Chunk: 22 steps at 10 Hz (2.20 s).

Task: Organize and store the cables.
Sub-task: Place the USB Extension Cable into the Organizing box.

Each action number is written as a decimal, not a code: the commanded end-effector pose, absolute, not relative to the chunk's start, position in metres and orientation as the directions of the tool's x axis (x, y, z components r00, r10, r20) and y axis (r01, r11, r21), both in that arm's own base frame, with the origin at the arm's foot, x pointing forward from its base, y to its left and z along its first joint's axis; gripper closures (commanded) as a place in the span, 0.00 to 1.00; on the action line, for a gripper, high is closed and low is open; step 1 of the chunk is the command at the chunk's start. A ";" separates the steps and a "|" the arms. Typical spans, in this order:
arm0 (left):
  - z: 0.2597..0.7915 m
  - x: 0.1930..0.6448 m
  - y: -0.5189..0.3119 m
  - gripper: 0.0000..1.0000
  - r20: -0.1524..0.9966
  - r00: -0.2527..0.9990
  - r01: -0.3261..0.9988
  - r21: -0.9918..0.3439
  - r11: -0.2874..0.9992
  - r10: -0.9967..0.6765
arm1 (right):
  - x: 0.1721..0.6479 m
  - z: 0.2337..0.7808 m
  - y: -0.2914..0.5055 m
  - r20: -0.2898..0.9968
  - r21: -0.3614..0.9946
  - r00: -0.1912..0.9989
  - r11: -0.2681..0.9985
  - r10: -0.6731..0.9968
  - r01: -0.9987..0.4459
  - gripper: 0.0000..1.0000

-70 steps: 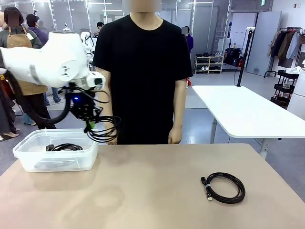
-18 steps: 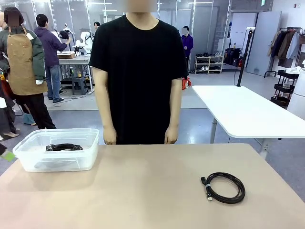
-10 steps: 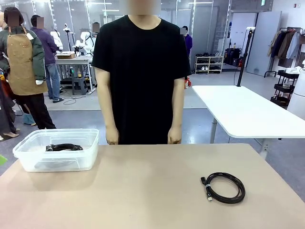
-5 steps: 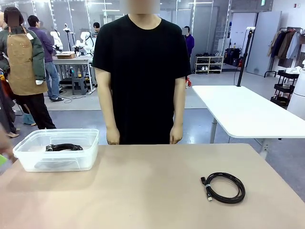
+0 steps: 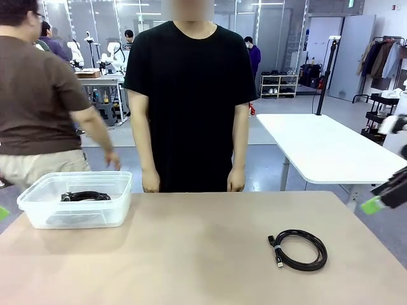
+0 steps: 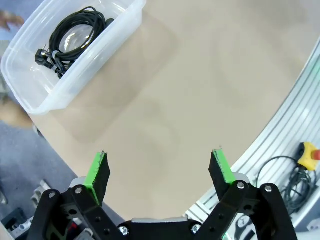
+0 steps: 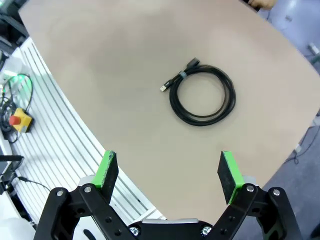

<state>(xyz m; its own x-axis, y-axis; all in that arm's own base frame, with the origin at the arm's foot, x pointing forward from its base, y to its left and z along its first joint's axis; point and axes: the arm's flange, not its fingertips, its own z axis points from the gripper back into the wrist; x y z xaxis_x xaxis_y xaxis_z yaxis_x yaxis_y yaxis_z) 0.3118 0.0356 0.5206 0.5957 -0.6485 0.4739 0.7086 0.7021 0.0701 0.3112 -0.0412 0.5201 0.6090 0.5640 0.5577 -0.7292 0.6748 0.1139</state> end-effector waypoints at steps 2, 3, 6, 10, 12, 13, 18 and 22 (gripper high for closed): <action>0.520 0.313 0.035 0.00 0.476 0.602 0.702 0.067 0.709 -0.641 | 0.360 0.495 -0.003 0.421 0.123 0.712 0.743 0.562 -0.658 0.00; 0.520 0.313 0.035 0.00 0.476 0.602 0.702 0.067 0.709 -0.641 | 0.375 0.481 0.015 0.416 0.160 0.727 0.743 0.546 -0.650 0.00; 0.520 0.313 0.035 0.00 0.476 0.602 0.702 0.067 0.709 -0.641 | 0.419 0.420 0.066 0.350 0.171 0.832 0.844 0.431 -0.509 0.00; 0.520 0.313 0.035 0.00 0.476 0.602 0.702 0.067 0.709 -0.641 | 0.445 0.373 0.113 0.284 0.120 0.898 0.916 0.337 -0.382 0.00; 0.520 0.313 0.035 0.00 0.476 0.602 0.702 0.067 0.709 -0.641 | 0.455 0.354 0.131 0.242 0.070 0.927 0.947 0.287 -0.312 0.00; 0.520 0.313 0.035 0.00 0.476 0.602 0.702 0.067 0.709 -0.641 | 0.459 0.344 0.136 0.219 0.059 0.940 0.958 0.261 -0.280 0.00; 0.520 0.313 0.035 0.00 0.476 0.602 0.702 0.067 0.709 -0.641 | 0.471 0.312 0.146 0.127 0.011 0.961 0.969 0.244 -0.247 0.00; 0.520 0.313 0.035 0.00 0.476 0.602 0.702 0.067 0.709 -0.641 | 0.474 0.299 0.151 0.098 -0.005 0.957 0.962 0.271 -0.272 0.23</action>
<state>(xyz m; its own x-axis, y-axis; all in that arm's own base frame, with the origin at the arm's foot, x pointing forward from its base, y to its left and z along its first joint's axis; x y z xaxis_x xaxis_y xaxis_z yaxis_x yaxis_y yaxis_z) 0.3118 0.0358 0.5205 0.5962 -0.6479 0.4741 0.7083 0.7025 0.0694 0.4699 0.1425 0.2996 0.9531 0.2806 0.1131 -0.2847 0.9584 0.0218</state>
